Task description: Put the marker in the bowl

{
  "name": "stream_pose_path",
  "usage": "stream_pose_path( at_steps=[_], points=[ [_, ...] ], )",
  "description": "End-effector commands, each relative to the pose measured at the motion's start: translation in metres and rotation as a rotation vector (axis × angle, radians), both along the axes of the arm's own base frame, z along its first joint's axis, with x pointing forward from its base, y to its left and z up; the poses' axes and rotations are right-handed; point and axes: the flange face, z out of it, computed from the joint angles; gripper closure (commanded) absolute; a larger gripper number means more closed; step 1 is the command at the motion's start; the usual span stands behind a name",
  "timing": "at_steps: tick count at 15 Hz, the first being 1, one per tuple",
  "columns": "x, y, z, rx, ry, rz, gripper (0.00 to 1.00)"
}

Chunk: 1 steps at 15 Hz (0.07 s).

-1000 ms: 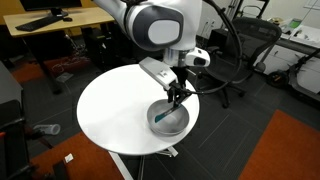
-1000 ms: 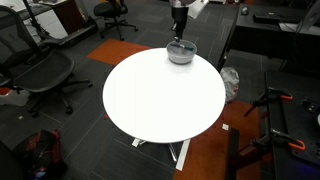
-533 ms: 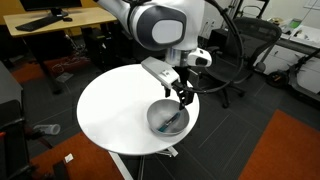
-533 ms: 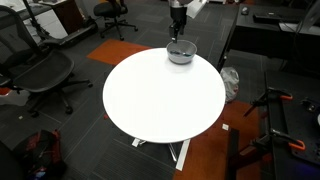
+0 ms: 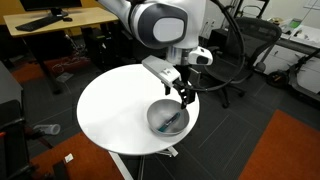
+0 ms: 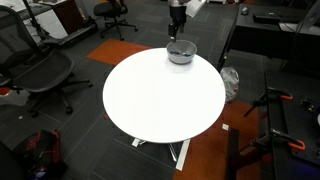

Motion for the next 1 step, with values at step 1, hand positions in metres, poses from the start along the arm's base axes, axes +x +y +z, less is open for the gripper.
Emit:
stream_pose_path(
  at_steps=[1],
  points=[
    [0.0005, -0.0004, 0.0003, 0.001, 0.001, 0.001, 0.00]
  ],
)
